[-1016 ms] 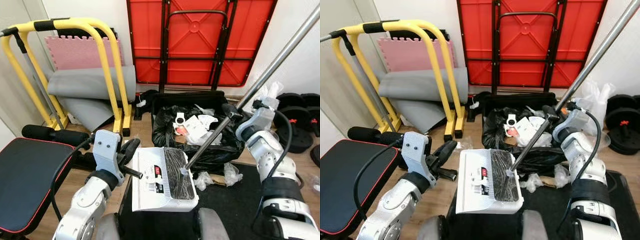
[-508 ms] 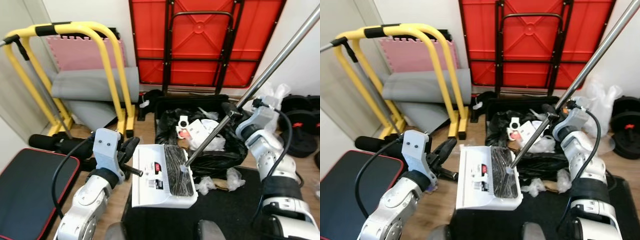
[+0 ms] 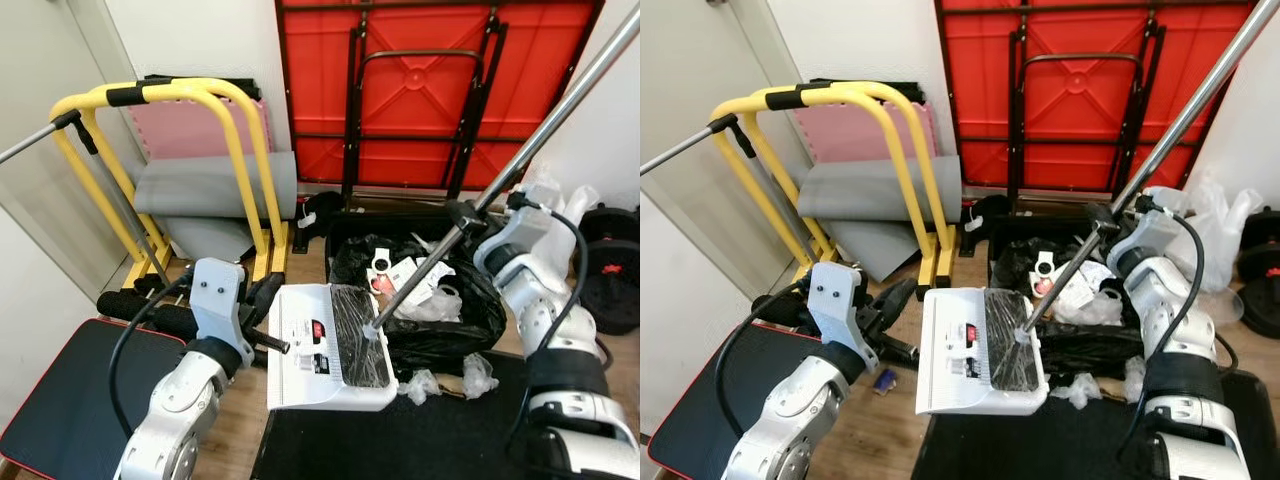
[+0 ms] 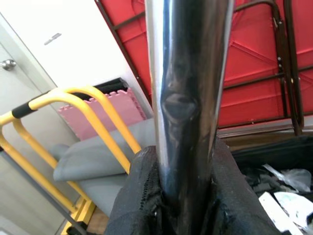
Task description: Sweep floor
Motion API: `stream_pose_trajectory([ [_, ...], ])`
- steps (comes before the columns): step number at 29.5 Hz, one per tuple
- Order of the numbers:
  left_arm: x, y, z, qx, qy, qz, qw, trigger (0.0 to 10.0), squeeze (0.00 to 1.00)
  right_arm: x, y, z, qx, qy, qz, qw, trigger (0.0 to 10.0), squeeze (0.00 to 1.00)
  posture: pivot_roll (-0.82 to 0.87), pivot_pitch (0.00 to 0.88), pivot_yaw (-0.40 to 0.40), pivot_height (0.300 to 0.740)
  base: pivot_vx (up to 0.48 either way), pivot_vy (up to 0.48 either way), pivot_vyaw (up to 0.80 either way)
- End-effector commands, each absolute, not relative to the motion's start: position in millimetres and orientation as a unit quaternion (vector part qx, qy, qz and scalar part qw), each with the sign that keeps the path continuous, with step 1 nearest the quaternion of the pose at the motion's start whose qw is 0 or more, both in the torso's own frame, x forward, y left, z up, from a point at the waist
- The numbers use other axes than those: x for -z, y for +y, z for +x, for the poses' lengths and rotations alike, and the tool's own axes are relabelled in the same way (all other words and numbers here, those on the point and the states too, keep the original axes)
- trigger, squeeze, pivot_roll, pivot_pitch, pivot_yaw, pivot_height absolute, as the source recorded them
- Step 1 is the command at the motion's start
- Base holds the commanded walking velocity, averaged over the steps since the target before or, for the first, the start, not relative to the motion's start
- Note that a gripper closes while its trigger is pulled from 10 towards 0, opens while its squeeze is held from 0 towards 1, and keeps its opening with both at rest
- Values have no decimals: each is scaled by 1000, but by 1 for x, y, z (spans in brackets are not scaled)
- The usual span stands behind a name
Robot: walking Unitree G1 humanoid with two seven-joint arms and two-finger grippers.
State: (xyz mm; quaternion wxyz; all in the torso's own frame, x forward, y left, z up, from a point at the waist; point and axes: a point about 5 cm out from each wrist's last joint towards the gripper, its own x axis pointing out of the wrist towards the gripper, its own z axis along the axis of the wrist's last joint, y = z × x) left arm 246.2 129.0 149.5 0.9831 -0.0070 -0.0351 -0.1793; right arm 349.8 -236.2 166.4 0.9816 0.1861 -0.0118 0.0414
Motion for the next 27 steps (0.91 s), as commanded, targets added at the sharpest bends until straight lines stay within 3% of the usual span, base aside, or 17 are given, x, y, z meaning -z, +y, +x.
stream_pose_trajectory([
  [1,-147,131,246,183,-31,-4,983,10000,0,-178,-230,351,-59,-41,192,979,10000,0,-95,0,-27,740,0,0,0],
  [27,-148,143,250,142,-46,36,988,10000,0,-151,-196,333,-78,8,176,981,10000,0,-104,0,-30,740,0,0,0],
])
